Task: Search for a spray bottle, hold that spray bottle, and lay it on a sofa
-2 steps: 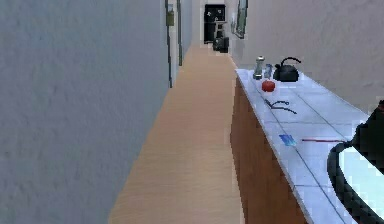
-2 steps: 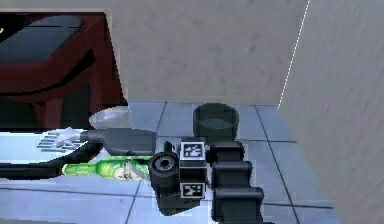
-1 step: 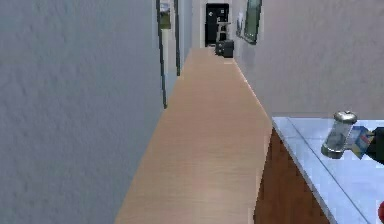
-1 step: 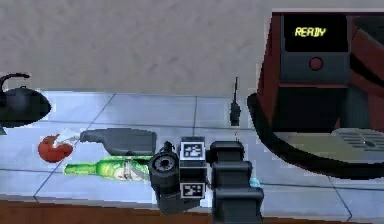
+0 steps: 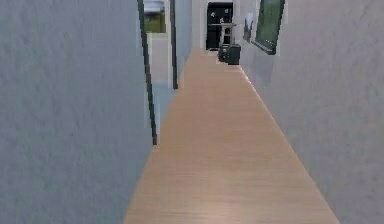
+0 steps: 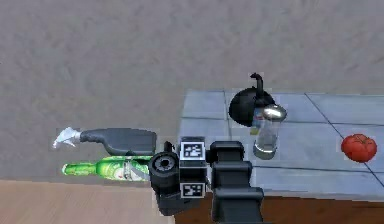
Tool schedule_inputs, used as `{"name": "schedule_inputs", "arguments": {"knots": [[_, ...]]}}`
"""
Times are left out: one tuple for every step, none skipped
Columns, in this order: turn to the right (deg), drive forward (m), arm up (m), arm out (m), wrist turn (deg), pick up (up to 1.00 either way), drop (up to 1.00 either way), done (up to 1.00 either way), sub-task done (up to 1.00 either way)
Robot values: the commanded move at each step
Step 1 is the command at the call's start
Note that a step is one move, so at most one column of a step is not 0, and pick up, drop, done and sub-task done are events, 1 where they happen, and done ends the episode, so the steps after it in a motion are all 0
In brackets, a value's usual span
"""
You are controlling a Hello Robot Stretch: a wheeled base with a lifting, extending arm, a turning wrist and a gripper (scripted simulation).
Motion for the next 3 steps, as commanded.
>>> {"name": "schedule_inputs", "arguments": {"knots": [[0.0, 1.0, 0.0, 0.0, 0.0, 0.0, 0.0, 0.0, 0.0], [0.0, 1.0, 0.0, 0.0, 0.0, 0.0, 0.0, 0.0, 0.0], [-6.0, 0.0, 0.0, 0.0, 0.0, 0.0, 0.0, 0.0, 0.0]]}}
